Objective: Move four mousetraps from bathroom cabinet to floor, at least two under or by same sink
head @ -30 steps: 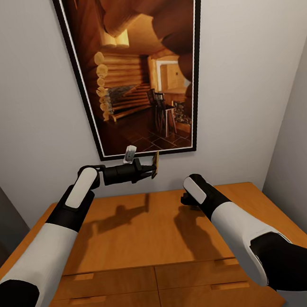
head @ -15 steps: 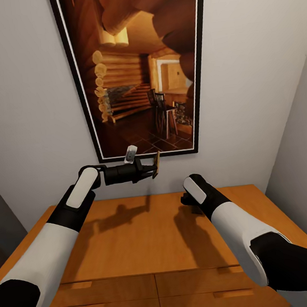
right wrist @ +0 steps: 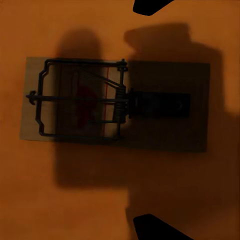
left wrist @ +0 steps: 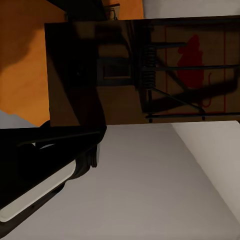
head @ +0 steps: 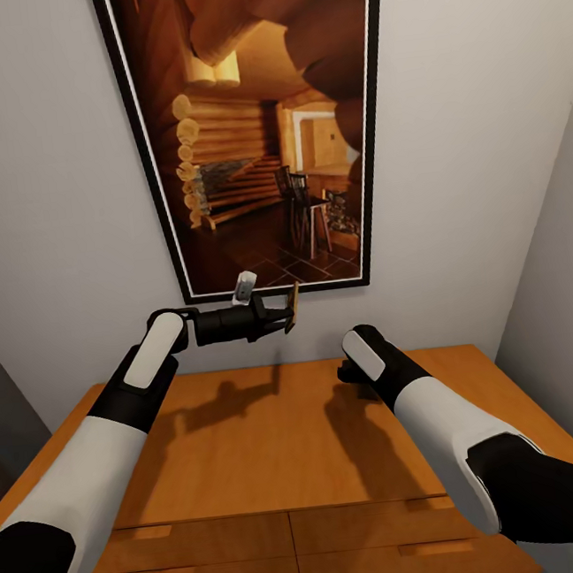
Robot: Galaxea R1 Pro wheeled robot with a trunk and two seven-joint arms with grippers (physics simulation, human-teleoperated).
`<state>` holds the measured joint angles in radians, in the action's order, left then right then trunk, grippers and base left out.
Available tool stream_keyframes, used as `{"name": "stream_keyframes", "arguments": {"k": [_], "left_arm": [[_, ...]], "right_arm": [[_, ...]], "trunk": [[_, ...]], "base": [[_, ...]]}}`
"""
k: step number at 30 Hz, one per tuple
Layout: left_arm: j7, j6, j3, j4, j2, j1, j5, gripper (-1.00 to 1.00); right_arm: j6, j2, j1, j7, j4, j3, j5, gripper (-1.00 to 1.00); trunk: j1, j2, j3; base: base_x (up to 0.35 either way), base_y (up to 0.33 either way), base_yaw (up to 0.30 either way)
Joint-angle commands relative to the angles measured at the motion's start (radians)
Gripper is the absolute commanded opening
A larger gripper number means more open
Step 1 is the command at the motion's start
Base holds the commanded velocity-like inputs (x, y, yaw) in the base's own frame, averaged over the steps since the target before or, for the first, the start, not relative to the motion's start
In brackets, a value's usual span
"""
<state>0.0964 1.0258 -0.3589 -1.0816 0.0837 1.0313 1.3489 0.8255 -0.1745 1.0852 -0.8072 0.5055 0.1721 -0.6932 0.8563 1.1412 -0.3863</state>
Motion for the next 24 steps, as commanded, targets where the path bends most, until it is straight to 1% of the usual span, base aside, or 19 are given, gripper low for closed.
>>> {"name": "stream_keyframes", "arguments": {"k": [1,17,22,24], "left_arm": [[0.011,0.0,-0.002,0.0,0.001,0.001,-0.011,-1.0],[0.011,0.0,-0.002,0.001,0.001,0.001,-0.011,-1.0],[0.011,0.0,-0.002,0.003,-0.003,0.001,-0.012,-1.0],[0.011,0.0,-0.002,0.003,-0.005,0.001,-0.013,-1.0]], "right_arm": [[0.003,0.0,0.001,-0.009,0.001,0.003,-0.008,1.0],[0.003,0.0,0.001,-0.009,-0.022,0.001,-0.007,1.0],[0.003,0.0,0.001,-0.009,-0.023,0.001,-0.007,1.0],[0.003,0.0,0.001,-0.009,-0.024,0.001,-0.007,1.0]], "trunk": [[0.0,0.001,-0.001],[0.0,0.001,-0.001],[0.0,0.001,-0.001],[0.008,0.015,-0.008]], "base": [[0.0,0.0,0.0],[0.0,0.0,0.0],[0.0,0.0,0.0],[0.0,0.0,0.0]]}}
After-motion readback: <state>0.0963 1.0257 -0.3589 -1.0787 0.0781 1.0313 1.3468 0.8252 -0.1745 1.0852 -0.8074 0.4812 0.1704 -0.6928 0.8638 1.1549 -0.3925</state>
